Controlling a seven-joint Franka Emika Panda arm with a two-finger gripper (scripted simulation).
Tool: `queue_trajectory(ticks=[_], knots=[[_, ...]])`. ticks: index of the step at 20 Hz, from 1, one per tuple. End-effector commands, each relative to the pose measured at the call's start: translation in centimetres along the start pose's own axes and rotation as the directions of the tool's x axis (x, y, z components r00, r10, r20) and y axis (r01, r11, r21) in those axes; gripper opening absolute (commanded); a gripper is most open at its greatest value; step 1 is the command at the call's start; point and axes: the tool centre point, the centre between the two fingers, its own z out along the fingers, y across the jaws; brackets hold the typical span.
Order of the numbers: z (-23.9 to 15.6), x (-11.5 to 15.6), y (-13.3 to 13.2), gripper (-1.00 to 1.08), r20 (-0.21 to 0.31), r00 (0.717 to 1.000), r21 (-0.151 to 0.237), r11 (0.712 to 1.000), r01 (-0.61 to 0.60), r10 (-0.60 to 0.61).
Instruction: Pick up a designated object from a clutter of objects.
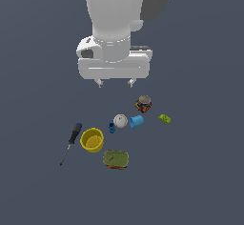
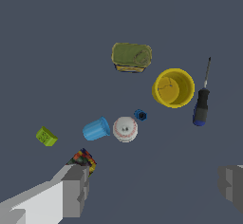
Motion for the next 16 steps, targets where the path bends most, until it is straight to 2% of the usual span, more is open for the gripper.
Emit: queue_trajectory(ticks=[1, 10, 16], knots=[[0.2, 0.0, 0.0, 1.0, 0.001, 1.0, 0.0, 1.0, -0.007, 0.007], [2.0, 0.3, -0.8, 1.0, 0.001, 0.996, -0.002, 0.996, -0.092, 0.092], [4.3, 0.5, -1.7, 1.0, 0.002, 0.981, -0.004, 0.981, -0.195, 0.195]])
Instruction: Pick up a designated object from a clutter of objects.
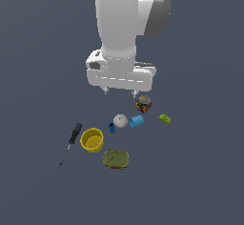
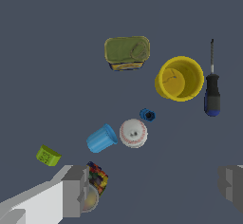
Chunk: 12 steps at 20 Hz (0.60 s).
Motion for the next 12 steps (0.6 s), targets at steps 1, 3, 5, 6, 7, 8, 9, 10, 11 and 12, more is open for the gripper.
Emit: queue_trajectory(ticks=[1, 3, 5, 6, 7, 8, 9, 10, 11, 12], knots=[[1.1, 0.0, -0.5, 1.0, 0.0, 0.999, -0.001, 0.999, -0.05, 0.05], [2.0, 0.0, -0.9, 1.0, 0.001, 0.996, -0.002, 0.996, -0.093, 0.093], [3.0, -0.1, -1.2, 1.0, 0.001, 0.991, -0.003, 0.991, -0.137, 0.137], [3.5, -0.1, -1.4, 1.0, 0.001, 0.987, -0.003, 0.987, -0.158, 0.158], [3.9, -0.2, -1.6, 1.0, 0.001, 0.984, -0.003, 0.984, -0.18, 0.18], [4.4, -0.2, -1.8, 1.0, 0.001, 0.98, -0.004, 0.98, -0.201, 0.201], [4.9, -0.3, -2.0, 1.0, 0.001, 0.975, -0.004, 0.975, -0.223, 0.223], [5.3, -0.3, -2.2, 1.0, 0.0, 0.97, -0.005, 0.97, -0.244, 0.244], [5.8, -0.4, -2.4, 1.0, 0.0, 0.964, -0.005, 0.964, -0.265, 0.265], [6.3, -0.4, -2.6, 1.0, 0.0, 0.958, -0.005, 0.958, -0.286, 0.286]])
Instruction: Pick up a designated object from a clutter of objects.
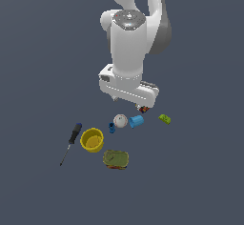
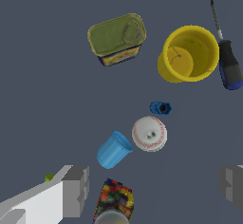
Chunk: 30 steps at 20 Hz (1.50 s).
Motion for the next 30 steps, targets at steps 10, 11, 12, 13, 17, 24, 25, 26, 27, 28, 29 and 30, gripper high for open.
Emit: queue_trajectory(ticks=[10, 11, 12, 13, 17, 24, 25, 26, 27, 28, 29, 30], knots=[[5.3, -1.5, -1.7, 1.0, -0.001, 0.968, -0.004, 0.968, -0.25, 0.25], [5.7, -1.7, -1.9, 1.0, -0.001, 0.963, -0.004, 0.963, -0.271, 0.271], [6.2, -1.9, -2.0, 1.0, -0.001, 0.956, -0.004, 0.956, -0.292, 0.292], [6.6, -2.0, -2.1, 1.0, -0.002, 0.95, -0.005, 0.95, -0.313, 0.313], [8.4, -2.8, -2.6, 1.0, -0.003, 0.919, -0.006, 0.919, -0.394, 0.394], [11.3, -4.1, -3.3, 1.0, -0.004, 0.851, -0.007, 0.851, -0.526, 0.526], [11.7, -4.3, -3.4, 1.0, -0.005, 0.841, -0.007, 0.841, -0.541, 0.541], [12.0, -4.5, -3.4, 1.0, -0.005, 0.831, -0.007, 0.831, -0.556, 0.556], [12.3, -4.7, -3.5, 1.0, -0.005, 0.822, -0.007, 0.822, -0.569, 0.569], [12.6, -4.8, -3.5, 1.0, -0.005, 0.814, -0.007, 0.814, -0.581, 0.581], [12.9, -5.0, -3.6, 1.0, -0.005, 0.805, -0.007, 0.805, -0.593, 0.593], [13.1, -5.1, -3.6, 1.0, -0.006, 0.798, -0.008, 0.798, -0.603, 0.603]])
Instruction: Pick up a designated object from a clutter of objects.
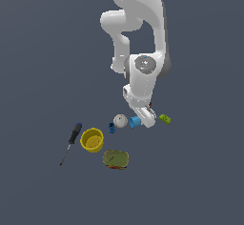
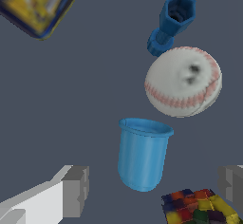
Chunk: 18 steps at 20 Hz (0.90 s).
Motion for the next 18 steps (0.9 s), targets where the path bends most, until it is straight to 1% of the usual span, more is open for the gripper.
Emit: queue_trajectory(ticks=[1, 8, 14, 18], knots=[[0.6, -0.3, 0.1, 1.0, -0.001, 0.999, 0.0, 0.999, -0.035, 0.035], [1.6, -0.9, 0.3, 1.0, -0.001, 0.996, 0.0, 0.996, -0.085, 0.085], [1.7, -0.9, 0.3, 1.0, -0.001, 0.996, -0.001, 0.996, -0.086, 0.086], [2.7, -0.9, 0.3, 1.0, -0.001, 0.996, -0.001, 0.996, -0.087, 0.087]])
